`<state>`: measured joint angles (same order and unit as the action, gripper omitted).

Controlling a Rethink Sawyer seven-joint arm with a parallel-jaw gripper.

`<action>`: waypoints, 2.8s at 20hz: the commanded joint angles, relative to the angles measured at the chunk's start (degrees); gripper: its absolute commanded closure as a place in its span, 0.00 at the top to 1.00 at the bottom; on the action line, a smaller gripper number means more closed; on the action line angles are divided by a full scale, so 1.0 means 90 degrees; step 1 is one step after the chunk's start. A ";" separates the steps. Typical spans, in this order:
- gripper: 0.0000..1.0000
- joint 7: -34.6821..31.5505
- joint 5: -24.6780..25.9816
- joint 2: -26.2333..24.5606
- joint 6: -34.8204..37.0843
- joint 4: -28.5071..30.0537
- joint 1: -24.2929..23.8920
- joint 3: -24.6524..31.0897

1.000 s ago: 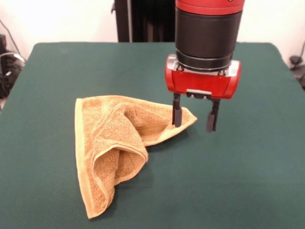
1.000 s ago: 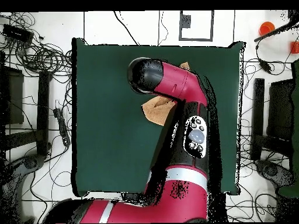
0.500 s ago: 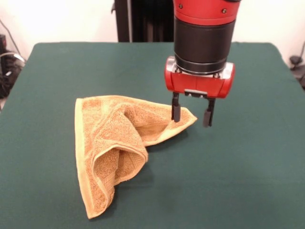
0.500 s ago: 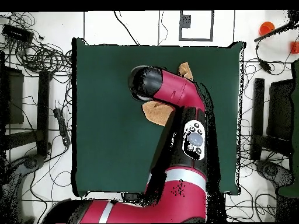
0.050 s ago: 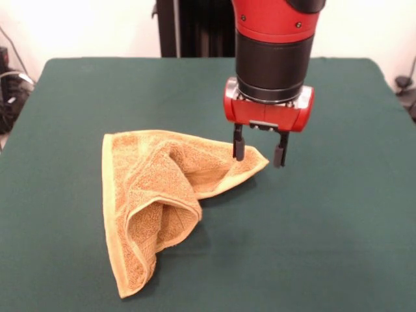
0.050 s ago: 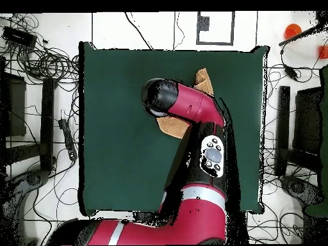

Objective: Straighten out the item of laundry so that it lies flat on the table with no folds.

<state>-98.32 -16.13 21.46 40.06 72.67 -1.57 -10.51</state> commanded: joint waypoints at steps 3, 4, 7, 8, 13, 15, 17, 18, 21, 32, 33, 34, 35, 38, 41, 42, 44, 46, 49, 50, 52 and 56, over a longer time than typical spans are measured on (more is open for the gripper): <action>1.00 -0.1687 -0.0209 -0.0343 -0.0129 0.0806 0.0242 0.0390; 1.00 -0.1675 -0.0205 -0.0357 -0.0143 0.0800 0.0240 0.0397; 1.00 -0.1621 -0.0196 -0.0383 -0.0230 0.0818 0.0225 0.0443; 1.00 -0.1580 -0.0196 -0.0392 -0.0273 0.0823 0.0201 0.0478; 1.00 -0.1463 -0.0226 -0.0446 -0.0571 0.0866 0.0109 0.0646; 1.00 -0.1450 -0.0233 -0.0445 -0.0597 0.0884 0.0102 0.0668; 1.00 -0.1429 -0.0223 -0.0403 -0.0647 0.0969 0.0104 0.0679; 1.00 -0.1418 -0.0215 -0.0395 -0.0666 0.0992 0.0102 0.0678; 1.00 -0.1409 -0.0203 -0.0423 -0.0699 0.0998 0.0107 0.0674; 1.00 -0.1421 -0.0183 -0.0456 -0.0543 0.0964 0.0160 0.0611; 1.00 -0.1416 -0.0179 -0.0465 -0.0542 0.0959 0.0162 0.0610; 1.00 -0.1411 -0.0174 -0.0474 -0.0541 0.0955 0.0164 0.0609; 1.00 -0.1408 -0.0172 -0.0485 -0.0553 0.0958 0.0166 0.0613; 1.00 -0.1389 -0.0172 -0.0520 -0.0647 0.0986 0.0152 0.0647; 1.00 -0.1359 -0.0163 -0.0554 -0.0721 0.1012 0.0138 0.0681; 1.00 -0.1351 -0.0159 -0.0569 -0.0744 0.1012 0.0137 0.0689; 1.00 -0.1336 -0.0146 -0.0600 -0.0789 0.1006 0.0136 0.0699; 1.00 -0.1345 -0.0157 -0.0612 -0.0813 0.1003 0.0135 0.0709; 1.00 -0.1298 -0.0169 -0.0641 -0.0897 0.1003 0.0103 0.0783; 1.00 -0.1289 -0.0180 -0.0660 -0.0944 0.1002 0.0089 0.0816; 1.00 -0.1284 -0.0198 -0.0685 -0.1074 0.1036 0.0066 0.0878; 1.00 -0.1265 -0.0189 -0.0701 -0.1173 0.1062 0.0074 0.0925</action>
<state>-98.32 -16.14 20.90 33.12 75.47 -1.67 -9.88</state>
